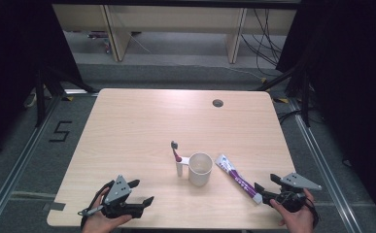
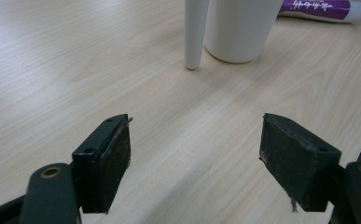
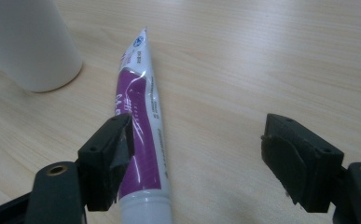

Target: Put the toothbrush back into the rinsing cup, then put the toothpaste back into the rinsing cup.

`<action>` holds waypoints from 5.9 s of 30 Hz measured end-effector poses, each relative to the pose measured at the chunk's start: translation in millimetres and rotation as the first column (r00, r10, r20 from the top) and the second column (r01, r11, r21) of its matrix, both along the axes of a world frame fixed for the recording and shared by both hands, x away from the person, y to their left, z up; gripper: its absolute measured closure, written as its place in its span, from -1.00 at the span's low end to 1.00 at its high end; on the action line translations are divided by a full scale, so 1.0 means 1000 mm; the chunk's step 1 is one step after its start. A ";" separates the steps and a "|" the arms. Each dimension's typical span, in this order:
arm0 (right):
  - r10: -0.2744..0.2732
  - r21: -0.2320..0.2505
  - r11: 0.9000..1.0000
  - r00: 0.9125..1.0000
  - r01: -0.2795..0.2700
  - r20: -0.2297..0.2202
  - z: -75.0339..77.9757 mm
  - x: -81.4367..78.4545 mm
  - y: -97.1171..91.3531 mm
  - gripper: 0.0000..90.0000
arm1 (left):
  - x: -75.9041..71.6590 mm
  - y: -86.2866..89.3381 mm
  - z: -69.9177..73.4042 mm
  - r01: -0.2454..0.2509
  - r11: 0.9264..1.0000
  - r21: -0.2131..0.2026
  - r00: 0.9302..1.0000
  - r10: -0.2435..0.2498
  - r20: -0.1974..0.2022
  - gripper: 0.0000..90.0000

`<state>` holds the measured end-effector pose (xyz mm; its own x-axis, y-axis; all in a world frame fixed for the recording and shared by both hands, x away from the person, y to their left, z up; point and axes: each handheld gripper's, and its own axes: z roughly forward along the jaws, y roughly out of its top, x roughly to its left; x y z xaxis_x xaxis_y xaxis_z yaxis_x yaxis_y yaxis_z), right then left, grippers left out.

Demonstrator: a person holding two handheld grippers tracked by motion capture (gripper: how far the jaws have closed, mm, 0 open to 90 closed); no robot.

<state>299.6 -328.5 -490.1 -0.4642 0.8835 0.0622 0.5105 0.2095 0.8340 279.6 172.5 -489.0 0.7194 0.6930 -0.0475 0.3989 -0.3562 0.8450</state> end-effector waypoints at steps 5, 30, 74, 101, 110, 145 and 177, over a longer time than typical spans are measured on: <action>0.001 -0.001 1.000 1.000 -0.001 0.000 0.000 0.000 0.000 -0.41 | -0.003 0.003 -0.003 -0.009 1.000 0.003 1.000 0.009 -0.004 -0.46; 0.010 -0.006 1.000 1.000 -0.010 -0.008 0.000 0.000 0.001 -0.41 | -0.029 0.009 -0.011 -0.010 1.000 0.026 0.999 0.011 -0.041 -0.49; 0.219 -0.275 0.922 0.952 -0.273 -0.212 0.024 0.040 0.069 -0.02 | -0.032 0.006 -0.020 0.016 0.994 0.106 0.999 -0.012 -0.039 -0.50; 0.189 -0.437 0.827 0.908 -0.352 -0.373 0.017 0.073 0.106 0.27 | -0.032 0.005 -0.019 0.022 0.995 0.100 0.998 -0.017 -0.055 -0.50; 0.158 -0.439 0.828 0.897 -0.349 -0.413 0.017 0.081 0.108 0.32 | -0.032 0.004 -0.019 0.019 0.994 0.104 0.998 -0.013 -0.056 -0.50; 0.114 -0.474 0.702 0.740 -0.532 -0.663 0.019 0.134 0.111 0.67 | -0.032 0.002 -0.020 0.044 0.993 0.112 0.997 -0.036 -0.070 -0.50; 0.266 -0.322 0.864 0.895 -0.386 -0.358 0.073 0.121 0.075 0.70 | -0.032 0.001 -0.021 0.035 0.993 0.111 0.997 -0.028 -0.070 -0.49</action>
<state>421.1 -253.4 -417.4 -0.7426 0.6667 -0.0636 0.5627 0.6726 0.4806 247.9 173.5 -510.4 0.7387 0.6738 -0.0206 0.4412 -0.4602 0.7705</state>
